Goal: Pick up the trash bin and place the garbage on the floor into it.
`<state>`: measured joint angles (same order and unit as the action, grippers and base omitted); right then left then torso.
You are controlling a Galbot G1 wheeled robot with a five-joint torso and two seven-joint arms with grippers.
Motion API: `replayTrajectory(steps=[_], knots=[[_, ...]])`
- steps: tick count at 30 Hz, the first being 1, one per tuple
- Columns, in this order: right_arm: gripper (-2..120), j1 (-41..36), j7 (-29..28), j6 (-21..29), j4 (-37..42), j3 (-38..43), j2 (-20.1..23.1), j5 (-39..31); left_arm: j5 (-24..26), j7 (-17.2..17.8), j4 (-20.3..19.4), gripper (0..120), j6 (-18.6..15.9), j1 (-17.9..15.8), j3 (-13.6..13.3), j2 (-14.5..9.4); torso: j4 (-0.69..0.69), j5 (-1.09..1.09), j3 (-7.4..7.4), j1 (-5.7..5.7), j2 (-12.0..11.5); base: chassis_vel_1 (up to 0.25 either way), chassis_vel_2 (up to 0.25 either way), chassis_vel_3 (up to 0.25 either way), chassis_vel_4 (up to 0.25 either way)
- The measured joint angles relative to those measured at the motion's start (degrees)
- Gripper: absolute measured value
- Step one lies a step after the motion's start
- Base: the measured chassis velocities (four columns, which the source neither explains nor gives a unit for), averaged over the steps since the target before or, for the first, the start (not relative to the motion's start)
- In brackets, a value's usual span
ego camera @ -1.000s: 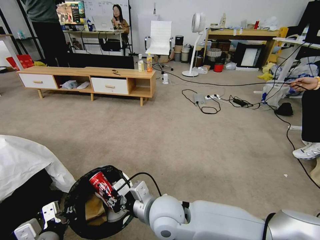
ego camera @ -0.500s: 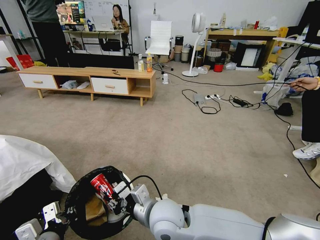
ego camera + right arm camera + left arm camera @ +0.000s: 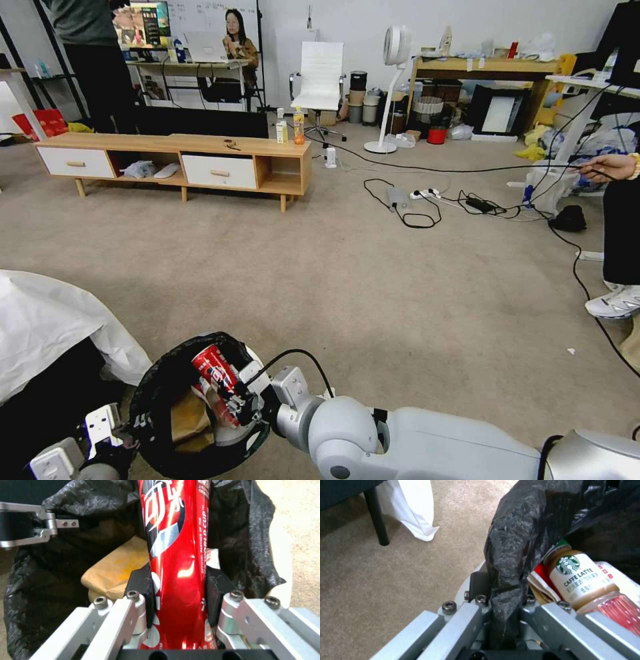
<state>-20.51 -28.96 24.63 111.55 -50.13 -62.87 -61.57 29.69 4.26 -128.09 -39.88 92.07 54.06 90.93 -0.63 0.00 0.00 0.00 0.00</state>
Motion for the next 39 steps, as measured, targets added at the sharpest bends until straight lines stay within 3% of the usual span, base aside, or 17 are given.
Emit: replayTrajectory(steps=[11,20,23,26,29,39], knots=[[29,-0.1,0.6,0.0,-0.2,-0.2,-0.3,-0.1,-0.1,0.0,0.1,2,0.1,-0.1,0.0,0.1,0.00,0.00,0.00,0.00,0.0,0.000,0.000,0.000,0.000],[58,0.0,1.4,0.3,-0.7,-0.5,-0.7,0.4,-0.2,-0.1,0.5,2,0.1,-0.4,-0.1,0.2,0.00,0.00,0.00,0.00,0.0,0.000,0.000,0.000,0.000],[74,-0.1,1.4,0.0,-1.1,-0.9,-1.7,0.6,-0.2,-0.1,0.7,2,0.1,-0.5,-0.2,0.2,0.00,0.00,0.00,0.00,0.0,0.000,0.000,0.000,0.000],[81,-0.1,1.4,-0.1,-1.2,-1.0,-2.0,0.6,-0.2,-0.1,0.7,2,0.1,-0.5,-0.2,0.2,0.00,-0.01,0.00,0.00,0.0,0.000,0.000,0.000,0.000],[96,-0.2,1.3,-0.3,-1.5,-1.1,-2.2,0.8,-0.2,-0.1,0.9,2,0.1,-0.5,-0.1,0.1,0.00,0.00,0.00,0.00,0.0,0.000,0.000,0.000,0.000],[100,-0.4,1.3,-0.8,-0.9,0.2,-2.1,1.1,-0.4,-0.1,1.3,2,0.1,-0.7,-0.4,0.2,0.00,0.00,0.00,0.00,0.0,0.000,0.000,0.000,0.000]])
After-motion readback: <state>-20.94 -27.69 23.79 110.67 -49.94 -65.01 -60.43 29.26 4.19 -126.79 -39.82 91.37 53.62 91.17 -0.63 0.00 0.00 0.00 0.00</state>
